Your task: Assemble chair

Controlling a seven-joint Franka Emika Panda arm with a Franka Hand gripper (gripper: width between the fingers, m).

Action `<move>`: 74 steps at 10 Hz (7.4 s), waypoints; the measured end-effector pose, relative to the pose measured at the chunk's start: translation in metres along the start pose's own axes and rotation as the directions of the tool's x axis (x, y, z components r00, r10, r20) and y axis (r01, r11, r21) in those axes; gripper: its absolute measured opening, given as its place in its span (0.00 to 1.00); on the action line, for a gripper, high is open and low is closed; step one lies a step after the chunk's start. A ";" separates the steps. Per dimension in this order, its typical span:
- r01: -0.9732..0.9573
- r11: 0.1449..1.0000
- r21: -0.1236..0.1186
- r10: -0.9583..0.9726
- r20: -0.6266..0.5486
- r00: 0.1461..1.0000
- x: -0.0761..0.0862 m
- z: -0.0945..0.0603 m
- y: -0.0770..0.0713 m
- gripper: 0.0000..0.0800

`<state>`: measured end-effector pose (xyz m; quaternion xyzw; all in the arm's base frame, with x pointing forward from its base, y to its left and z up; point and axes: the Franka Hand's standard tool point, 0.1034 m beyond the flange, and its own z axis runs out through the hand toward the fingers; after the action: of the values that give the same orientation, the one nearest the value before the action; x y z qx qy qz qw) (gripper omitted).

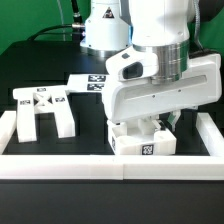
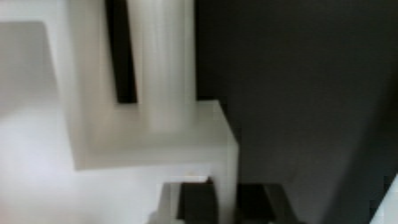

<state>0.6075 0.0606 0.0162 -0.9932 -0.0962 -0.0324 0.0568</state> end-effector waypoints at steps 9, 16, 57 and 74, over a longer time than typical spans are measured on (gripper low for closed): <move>-0.169 0.986 0.008 0.169 -0.017 0.986 0.016 0.003 -0.013 0.05; -0.201 0.979 0.021 0.202 -0.034 0.979 0.053 0.001 -0.044 0.05; -0.404 0.911 -0.085 0.409 0.328 0.852 -0.118 -0.040 0.006 0.81; -0.342 0.935 -0.090 0.285 0.764 0.579 -0.124 -0.019 -0.006 0.81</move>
Offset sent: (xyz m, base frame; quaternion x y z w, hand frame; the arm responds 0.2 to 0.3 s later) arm 0.0000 0.0000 0.0000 0.0000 0.0000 0.0000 1.0000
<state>0.4841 0.0410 0.0263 -0.9106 0.0649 0.4052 0.0487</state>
